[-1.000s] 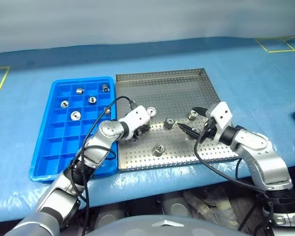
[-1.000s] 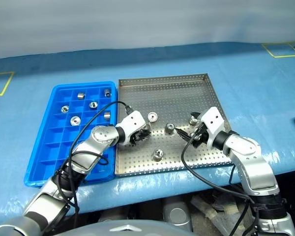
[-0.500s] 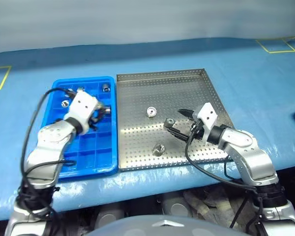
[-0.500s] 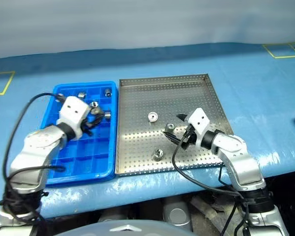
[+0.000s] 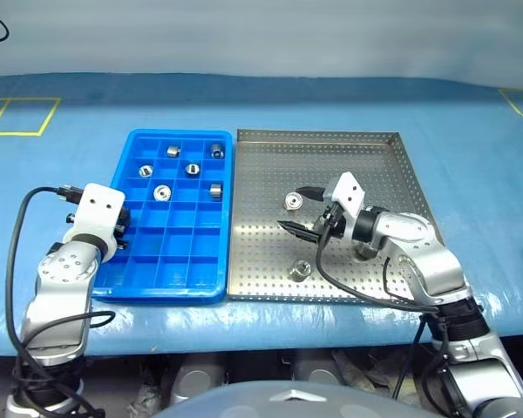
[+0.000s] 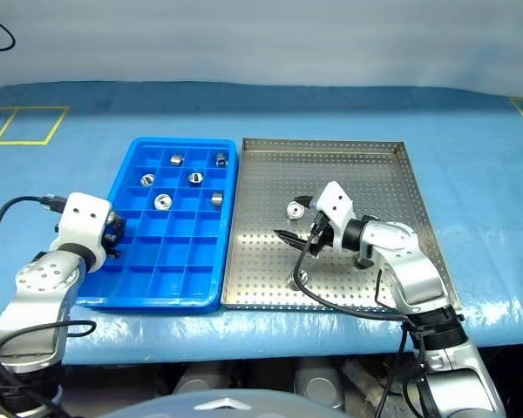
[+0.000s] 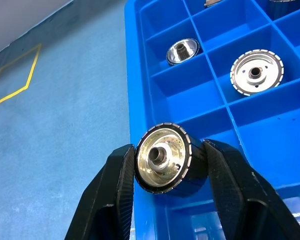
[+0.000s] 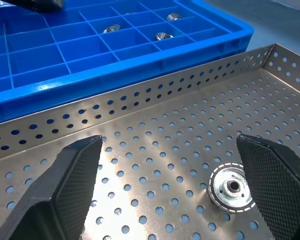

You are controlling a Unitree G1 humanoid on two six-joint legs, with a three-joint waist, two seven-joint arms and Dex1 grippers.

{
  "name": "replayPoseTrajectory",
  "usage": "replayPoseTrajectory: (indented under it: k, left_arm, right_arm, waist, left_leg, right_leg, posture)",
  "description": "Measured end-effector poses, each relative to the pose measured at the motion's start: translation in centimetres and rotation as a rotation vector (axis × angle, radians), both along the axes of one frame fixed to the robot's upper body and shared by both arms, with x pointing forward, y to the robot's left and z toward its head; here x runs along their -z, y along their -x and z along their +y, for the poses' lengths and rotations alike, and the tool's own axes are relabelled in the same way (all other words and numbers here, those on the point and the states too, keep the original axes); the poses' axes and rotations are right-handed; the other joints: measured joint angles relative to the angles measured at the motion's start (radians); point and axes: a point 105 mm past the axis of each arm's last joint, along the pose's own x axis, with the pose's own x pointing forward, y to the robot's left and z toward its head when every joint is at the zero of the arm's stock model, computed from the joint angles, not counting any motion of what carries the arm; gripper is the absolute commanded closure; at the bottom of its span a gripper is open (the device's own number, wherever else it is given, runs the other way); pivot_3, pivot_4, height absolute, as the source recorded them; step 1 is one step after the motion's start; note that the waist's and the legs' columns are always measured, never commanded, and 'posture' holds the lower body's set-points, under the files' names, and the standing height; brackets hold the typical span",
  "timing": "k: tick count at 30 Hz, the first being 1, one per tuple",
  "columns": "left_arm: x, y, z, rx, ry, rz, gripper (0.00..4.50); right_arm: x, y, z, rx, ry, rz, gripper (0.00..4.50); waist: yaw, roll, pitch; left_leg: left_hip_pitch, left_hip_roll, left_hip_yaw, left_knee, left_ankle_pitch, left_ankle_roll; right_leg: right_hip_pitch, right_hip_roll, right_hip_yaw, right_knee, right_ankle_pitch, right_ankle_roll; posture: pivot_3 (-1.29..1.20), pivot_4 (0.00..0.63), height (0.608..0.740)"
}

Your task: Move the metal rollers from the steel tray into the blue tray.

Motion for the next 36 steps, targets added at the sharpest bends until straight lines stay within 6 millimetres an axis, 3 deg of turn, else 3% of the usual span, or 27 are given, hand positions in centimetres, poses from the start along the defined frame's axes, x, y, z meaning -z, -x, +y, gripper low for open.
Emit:
replayPoseTrajectory:
  k: [9,15,19,22,25,29,31,36]
  left_arm:
    - [0.9,-1.0,-0.3,0.008,0.005,0.022,2.64]
    - [0.6,-1.4,-0.1,-0.001,-0.004,0.005,0.68]
    - [0.1,-2.1,-0.9,0.015,0.048,-0.026,0.68]
    - [-0.8,-3.0,-3.2,0.101,0.128,-0.07,0.68]
    - [-3.9,-4.2,-7.1,0.272,0.255,-0.198,0.68]
    - [-6.6,-4.9,-15.1,0.615,0.438,-0.282,0.68]
    - [-6.0,-5.2,-18.3,0.735,0.471,-0.237,0.68]
    - [-2.0,-6.7,-20.6,0.811,0.443,-0.065,0.68]
  right_arm:
    - [0.4,0.2,-0.3,0.011,0.003,0.01,0.0]
    - [0.5,0.3,-0.8,0.034,0.006,0.009,0.0]
    - [0.2,0.3,-0.9,0.041,0.005,-0.005,0.0]
    - [0.2,0.3,-1.3,0.06,0.008,-0.008,0.0]
    - [0.2,0.3,-2.1,0.099,0.013,-0.014,0.0]
    - [-0.9,0.1,-3.2,0.156,0.016,-0.065,0.0]
    - [-1.4,0.2,-3.5,0.177,0.012,-0.091,0.0]
    - [-1.0,1.2,-4.8,0.244,0.028,-0.081,0.0]
  waist:
    - [-0.007,0.0,0.0]
    - [-0.008,0.0,0.0]
    - [-0.002,0.0,0.0]
    - [-0.006,0.0,0.0]
    - [-0.011,0.0,0.0]
    - [-0.018,0.0,-0.001]
    - [-0.031,0.0,-0.001]
    - [-0.078,0.0,-0.001]
  left_leg:
    - [0.0,0.0,0.0,0.0,0.001,-0.001]
    - [0.001,0.0,0.0,0.0,0.001,-0.001]
    - [0.0,-0.001,0.0,0.0,0.001,-0.001]
    - [0.0,-0.001,0.0,0.0,0.001,-0.001]
    - [-0.001,-0.001,0.0,0.0,0.001,-0.001]
    - [-0.001,-0.002,0.0,0.0,0.001,-0.001]
    - [0.0,-0.002,0.001,0.0,0.001,0.0]
    - [0.0,0.0,0.003,0.0,0.001,0.0]
  right_leg:
    - [0.0,0.0,0.0,0.001,0.0,-0.001]
    - [0.001,0.0,0.0,0.001,0.0,-0.001]
    - [0.001,-0.001,-0.001,0.0,0.0,-0.001]
    - [0.0,-0.002,-0.001,0.0,0.0,0.0]
    - [0.0,-0.002,-0.001,-0.001,0.0,0.0]
    - [0.001,-0.002,0.0,-0.001,0.0,0.0]
    - [0.001,-0.001,0.001,0.0,0.001,0.0]
    - [0.001,0.003,0.003,0.0,0.001,0.0]
  posture:
    - [-0.09,0.15,0.74]
    - [-0.12,0.15,0.74]
    - [-0.13,0.15,0.74]
    - [-0.15,0.15,0.74]
    - [-0.18,0.15,0.74]
    - [-0.23,0.15,0.74]
    - [-0.26,0.15,0.74]
    - [-0.32,0.15,0.74]
